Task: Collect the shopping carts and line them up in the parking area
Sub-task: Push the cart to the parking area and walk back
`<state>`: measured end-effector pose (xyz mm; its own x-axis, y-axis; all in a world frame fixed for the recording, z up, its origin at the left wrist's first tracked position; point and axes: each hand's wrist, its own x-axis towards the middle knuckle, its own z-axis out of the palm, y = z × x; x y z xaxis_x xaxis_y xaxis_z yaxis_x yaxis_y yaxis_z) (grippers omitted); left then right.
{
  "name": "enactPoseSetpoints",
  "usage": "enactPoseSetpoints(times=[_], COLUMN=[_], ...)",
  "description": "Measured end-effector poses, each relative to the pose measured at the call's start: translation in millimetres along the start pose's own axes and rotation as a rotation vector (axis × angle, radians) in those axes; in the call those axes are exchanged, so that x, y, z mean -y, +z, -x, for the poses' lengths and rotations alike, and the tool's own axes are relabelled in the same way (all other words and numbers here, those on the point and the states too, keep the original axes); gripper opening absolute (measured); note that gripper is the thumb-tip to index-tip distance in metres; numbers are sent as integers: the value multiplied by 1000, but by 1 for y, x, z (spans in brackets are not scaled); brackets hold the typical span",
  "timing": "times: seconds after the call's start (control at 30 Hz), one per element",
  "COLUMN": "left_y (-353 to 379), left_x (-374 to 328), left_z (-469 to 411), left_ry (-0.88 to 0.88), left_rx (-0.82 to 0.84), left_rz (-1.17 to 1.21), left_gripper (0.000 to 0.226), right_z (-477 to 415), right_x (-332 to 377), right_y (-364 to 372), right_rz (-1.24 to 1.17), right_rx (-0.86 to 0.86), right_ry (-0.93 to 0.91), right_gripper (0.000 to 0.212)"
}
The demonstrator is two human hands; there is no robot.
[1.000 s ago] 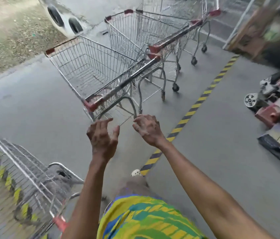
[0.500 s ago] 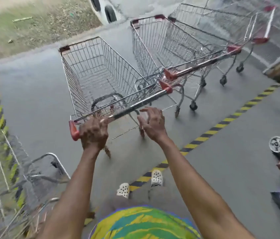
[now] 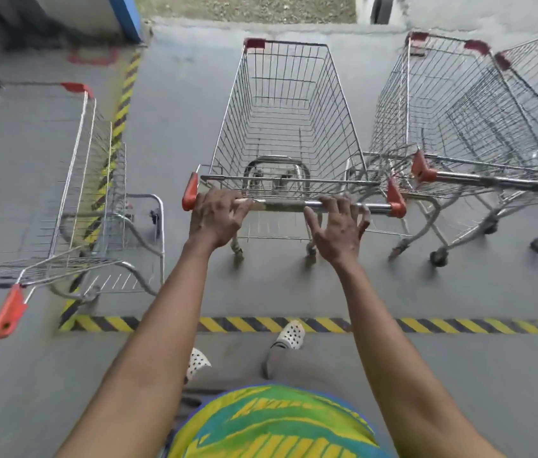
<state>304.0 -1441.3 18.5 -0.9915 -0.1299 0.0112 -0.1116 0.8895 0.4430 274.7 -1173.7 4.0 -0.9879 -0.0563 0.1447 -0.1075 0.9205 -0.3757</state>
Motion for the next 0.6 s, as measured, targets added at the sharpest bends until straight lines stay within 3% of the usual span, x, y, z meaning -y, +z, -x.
enactPoseSetpoints(times=[0.33,0.6], left_y=[-6,-32], left_x=[41,88], left_z=[91,186], left_ry=[75,141], left_rx=[-32,-111], left_rz=[-85,-110], left_gripper=[51,39], right_z=[85,181], right_x=[19,66], right_y=[-3,-1], right_rz=[22,3], right_rx=[73,69], right_ry=[-36,-64], right_gripper=[48,43])
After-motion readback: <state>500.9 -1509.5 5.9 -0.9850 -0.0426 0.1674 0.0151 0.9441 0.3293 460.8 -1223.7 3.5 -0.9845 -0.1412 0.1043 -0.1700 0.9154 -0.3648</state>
